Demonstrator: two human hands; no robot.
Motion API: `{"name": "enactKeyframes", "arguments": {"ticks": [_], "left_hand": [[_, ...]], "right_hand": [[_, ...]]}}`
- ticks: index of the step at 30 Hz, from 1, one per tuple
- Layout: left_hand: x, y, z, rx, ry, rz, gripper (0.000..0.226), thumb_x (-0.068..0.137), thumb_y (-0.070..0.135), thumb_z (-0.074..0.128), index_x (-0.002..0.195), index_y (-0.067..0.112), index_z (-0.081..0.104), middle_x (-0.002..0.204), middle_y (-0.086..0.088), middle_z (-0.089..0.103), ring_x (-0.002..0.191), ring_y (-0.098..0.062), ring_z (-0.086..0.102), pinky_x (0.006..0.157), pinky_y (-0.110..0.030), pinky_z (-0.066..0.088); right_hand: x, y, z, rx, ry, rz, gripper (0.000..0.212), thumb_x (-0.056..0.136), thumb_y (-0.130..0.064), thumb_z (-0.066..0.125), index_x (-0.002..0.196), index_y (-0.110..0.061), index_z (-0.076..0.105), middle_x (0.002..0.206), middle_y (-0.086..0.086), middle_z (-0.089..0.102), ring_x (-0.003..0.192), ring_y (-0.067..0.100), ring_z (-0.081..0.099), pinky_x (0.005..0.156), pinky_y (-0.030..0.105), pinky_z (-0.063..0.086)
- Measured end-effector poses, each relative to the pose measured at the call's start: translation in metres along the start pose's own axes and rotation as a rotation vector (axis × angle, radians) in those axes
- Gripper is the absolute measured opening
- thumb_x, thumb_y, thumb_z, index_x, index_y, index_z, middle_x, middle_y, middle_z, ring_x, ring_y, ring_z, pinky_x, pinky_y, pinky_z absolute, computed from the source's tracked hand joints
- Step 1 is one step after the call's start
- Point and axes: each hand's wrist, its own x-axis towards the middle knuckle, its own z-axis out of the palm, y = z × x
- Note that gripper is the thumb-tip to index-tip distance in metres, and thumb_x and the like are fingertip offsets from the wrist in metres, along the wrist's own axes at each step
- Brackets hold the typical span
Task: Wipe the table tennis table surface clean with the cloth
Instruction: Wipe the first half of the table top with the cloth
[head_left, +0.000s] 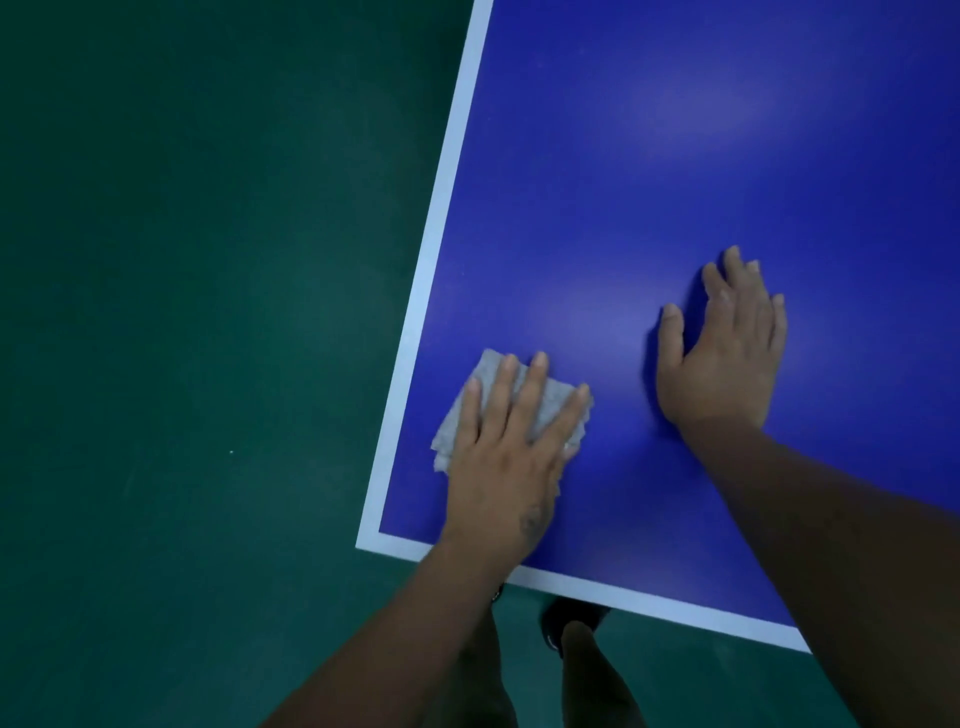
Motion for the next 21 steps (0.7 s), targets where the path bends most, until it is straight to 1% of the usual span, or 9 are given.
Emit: {"name": "enactKeyframes", "arguments": {"ticks": [3,7,8,12,14,16,18,20,21], "left_hand": [[0.016,-0.029,-0.005,0.021,0.013,0.004,0.074,0.105,0.035,0.052,0.17,0.036,0.016,0.179,-0.008,0.004,0.165,-0.034,-0.001,0.131,-0.059,0.008],[0.047,-0.069,-0.016,-0.05,0.152,-0.418,0.058,0.115,0.036,0.034,0.169,0.036,0.014,0.178,-0.009,0.004,0.164,-0.036,-0.002,0.131,-0.059,0.01],[0.051,-0.062,-0.017,-0.069,0.165,-0.442,0.059,0.115,0.033,0.035,0.17,0.035,0.015,0.178,-0.01,0.004,0.164,-0.037,-0.004,0.131,-0.06,0.009],[0.044,-0.004,-0.008,-0.065,0.033,-0.03,0.073,0.103,0.031,0.045,0.17,0.034,0.016,0.178,-0.011,0.001,0.164,-0.037,-0.006,0.131,-0.059,0.001],[0.043,-0.001,-0.007,-0.028,0.004,0.068,0.077,0.1,0.033,0.05,0.169,0.035,0.016,0.179,-0.009,0.001,0.164,-0.034,-0.004,0.132,-0.057,0.001],[0.055,-0.024,-0.011,-0.005,0.02,-0.036,0.079,0.1,0.03,0.051,0.17,0.036,0.015,0.179,-0.008,0.001,0.164,-0.034,-0.004,0.132,-0.057,0.001],[0.07,-0.049,-0.015,-0.022,0.099,-0.273,0.067,0.109,0.032,0.042,0.17,0.036,0.013,0.179,-0.008,0.0,0.164,-0.034,-0.005,0.132,-0.057,0.002],[0.081,-0.052,-0.02,-0.074,0.174,-0.486,0.058,0.115,0.036,0.032,0.17,0.035,0.014,0.179,-0.009,0.001,0.164,-0.035,-0.005,0.132,-0.058,0.003],[0.085,-0.043,-0.021,-0.092,0.184,-0.509,0.059,0.114,0.036,0.033,0.17,0.034,0.013,0.178,-0.01,0.0,0.164,-0.036,-0.006,0.131,-0.059,0.004]], "right_hand": [[0.001,-0.001,0.0,0.006,0.0,-0.001,0.06,0.112,-0.045,0.04,0.16,-0.01,0.04,0.176,0.002,0.024,0.165,0.02,0.014,0.134,0.049,0.009],[0.002,0.001,0.002,0.007,0.004,-0.002,0.059,0.112,-0.042,0.043,0.159,-0.009,0.041,0.176,0.002,0.025,0.165,0.021,0.015,0.134,0.05,0.01],[0.002,0.001,0.002,0.009,0.0,-0.003,0.059,0.111,-0.042,0.043,0.159,-0.009,0.041,0.176,0.002,0.024,0.165,0.021,0.015,0.134,0.05,0.011],[0.002,0.0,0.001,0.004,0.002,0.004,0.059,0.111,-0.043,0.043,0.16,-0.009,0.041,0.176,0.002,0.025,0.165,0.021,0.016,0.134,0.05,0.012],[0.002,0.001,0.001,0.004,-0.005,0.001,0.06,0.111,-0.043,0.042,0.16,-0.009,0.041,0.176,0.001,0.024,0.165,0.02,0.015,0.133,0.05,0.012],[0.004,0.0,0.0,0.012,-0.018,0.003,0.06,0.11,-0.043,0.042,0.16,-0.009,0.041,0.176,0.002,0.023,0.165,0.021,0.015,0.133,0.05,0.011],[0.003,-0.001,0.0,0.006,-0.013,0.006,0.06,0.11,-0.043,0.041,0.16,-0.009,0.041,0.176,0.002,0.023,0.165,0.021,0.015,0.134,0.05,0.011],[0.002,-0.001,0.0,-0.004,-0.016,0.009,0.06,0.111,-0.043,0.041,0.16,-0.009,0.04,0.176,0.001,0.023,0.165,0.021,0.015,0.134,0.05,0.012],[0.002,-0.001,0.0,-0.002,-0.019,0.007,0.06,0.111,-0.043,0.041,0.161,-0.009,0.04,0.176,0.001,0.023,0.165,0.021,0.015,0.134,0.05,0.012]]}}
